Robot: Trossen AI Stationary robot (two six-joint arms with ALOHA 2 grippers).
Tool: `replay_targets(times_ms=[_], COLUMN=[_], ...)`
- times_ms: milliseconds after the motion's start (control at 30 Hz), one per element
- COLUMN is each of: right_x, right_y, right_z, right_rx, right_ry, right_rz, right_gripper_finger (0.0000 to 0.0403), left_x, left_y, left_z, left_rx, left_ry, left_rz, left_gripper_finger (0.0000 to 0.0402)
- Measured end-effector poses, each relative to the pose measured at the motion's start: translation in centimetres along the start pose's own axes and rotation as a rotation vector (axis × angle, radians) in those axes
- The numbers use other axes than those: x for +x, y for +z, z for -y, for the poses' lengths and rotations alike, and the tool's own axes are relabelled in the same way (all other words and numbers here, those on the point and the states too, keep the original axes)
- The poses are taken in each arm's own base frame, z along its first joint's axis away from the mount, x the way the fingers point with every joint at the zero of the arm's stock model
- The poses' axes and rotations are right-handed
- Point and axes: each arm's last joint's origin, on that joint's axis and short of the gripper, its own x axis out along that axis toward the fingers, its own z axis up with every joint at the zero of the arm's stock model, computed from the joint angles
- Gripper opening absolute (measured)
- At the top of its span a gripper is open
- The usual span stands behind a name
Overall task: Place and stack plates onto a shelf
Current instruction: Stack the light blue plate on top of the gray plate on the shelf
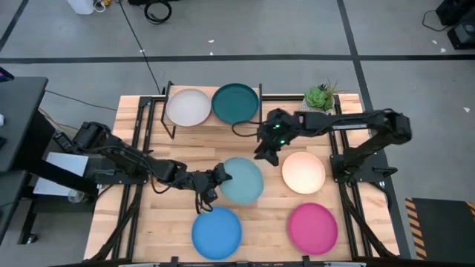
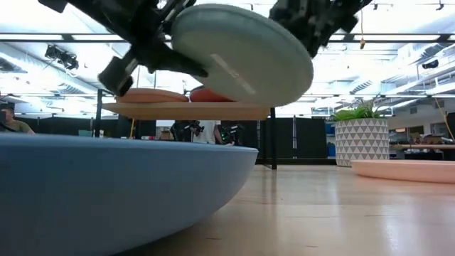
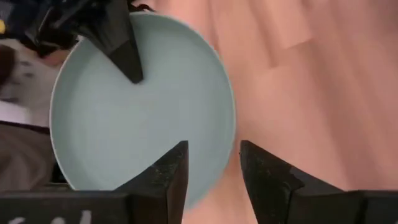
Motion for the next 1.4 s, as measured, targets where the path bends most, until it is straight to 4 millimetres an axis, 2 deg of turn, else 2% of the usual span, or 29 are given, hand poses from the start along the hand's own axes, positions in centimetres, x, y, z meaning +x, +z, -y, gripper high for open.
replay_targets(times_ms=[133,267,433,600,800,1000,1133,1400], right_x=[-3.0,-4.0,-3.0,-1.0,0.0,0.0,0.0,0.1], right_y=[-0.2,-2.2,-5.4,-8.2,-9.6,-9.4,-9.5,-9.7], right_z=[-1.5,-2.7,-2.5,-2.0,-1.3,-1.4,-1.5,-2.0], right_rx=[-0.074,-0.147,-0.147,-0.143,-0.132,-0.136,-0.147,-0.169], right_ry=[-0.1,-0.193,-0.223,-0.159,-0.148,-0.142,-0.142,-0.128], right_rz=[0.083,0.162,0.275,0.338,0.346,0.36,0.358,0.355], right_gripper_finger=[0.0151,0.0151,0.0151,0.0151,0.0151,0.0151,0.0151,0.0151], left_x=[-1.1,-3.6,-7.6,-9.8,-9.8,-10.0,-9.8,-6.6], left_y=[-0.2,-0.3,-1.0,-4.1,-9.1,-13.1,-13.6,-13.3], left_z=[0.3,-0.5,-2.3,-4.1,-5.2,-7.6,-9.0,-9.2], left_rx=[-0.049,-0.096,-0.172,-0.323,-0.396,-0.623,-0.671,-0.657], left_ry=[-0.03,0.025,0.162,0.301,0.298,0.147,0.09,-0.075], left_rz=[-0.075,-0.154,-0.228,-0.419,-0.702,-0.798,-0.873,-1.033], left_gripper_finger=[0.0053,0.0057,0.0061,0.0058,0.0058,0.0058,0.0058,0.0058])
